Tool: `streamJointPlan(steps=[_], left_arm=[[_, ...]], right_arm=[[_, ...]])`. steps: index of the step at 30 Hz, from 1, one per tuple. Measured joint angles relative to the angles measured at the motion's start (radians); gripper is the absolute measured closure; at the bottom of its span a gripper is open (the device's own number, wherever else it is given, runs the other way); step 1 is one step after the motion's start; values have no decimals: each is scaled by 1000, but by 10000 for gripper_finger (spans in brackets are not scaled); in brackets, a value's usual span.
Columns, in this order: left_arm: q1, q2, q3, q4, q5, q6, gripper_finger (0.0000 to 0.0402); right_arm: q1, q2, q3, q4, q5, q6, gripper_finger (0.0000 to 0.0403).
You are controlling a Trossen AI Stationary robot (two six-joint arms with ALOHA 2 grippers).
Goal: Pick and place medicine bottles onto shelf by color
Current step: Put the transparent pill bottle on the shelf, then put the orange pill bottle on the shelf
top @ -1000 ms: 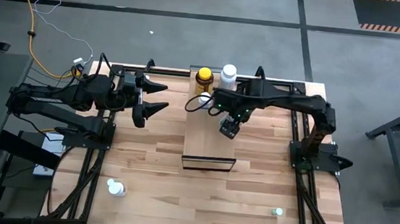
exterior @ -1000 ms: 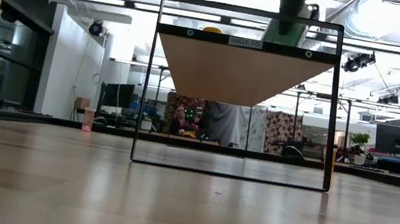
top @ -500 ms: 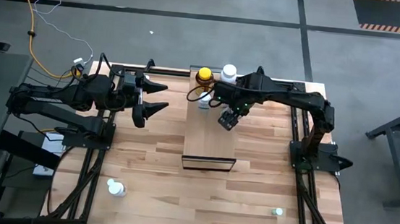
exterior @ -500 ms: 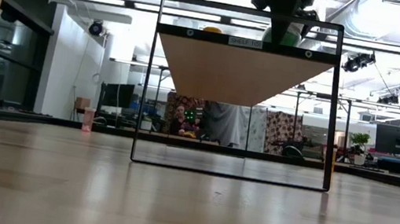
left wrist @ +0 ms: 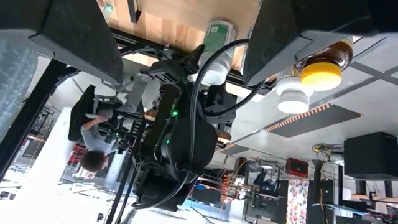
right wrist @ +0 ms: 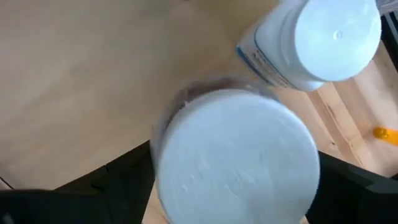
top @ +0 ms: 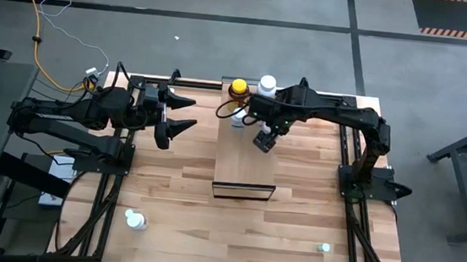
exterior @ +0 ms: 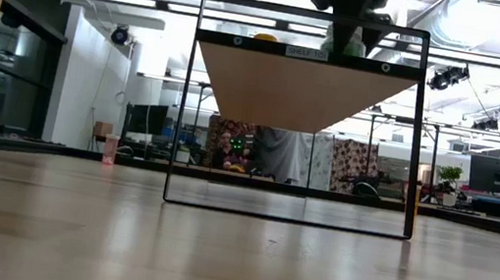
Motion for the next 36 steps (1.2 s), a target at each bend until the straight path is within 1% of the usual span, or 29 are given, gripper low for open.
streamJointPlan(steps=[13, 22, 27, 32, 36], left_arm=[[0, 0, 0, 0, -5, 0, 80], [0, 0, 0, 0, -7, 0, 80], [0, 0, 0, 0, -7, 0, 80], [0, 0, 0, 0, -7, 0, 80], [0, 0, 0, 0, -7, 0, 80]], right_arm=[[0, 0, 0, 108, 1, -2, 77], [0, 0, 0, 172, 84, 2, 77], [0, -1, 0, 240, 95, -59, 77], [3, -6, 0, 347, 96, -140, 77], [3, -44, -1, 407, 116, -205, 77]])
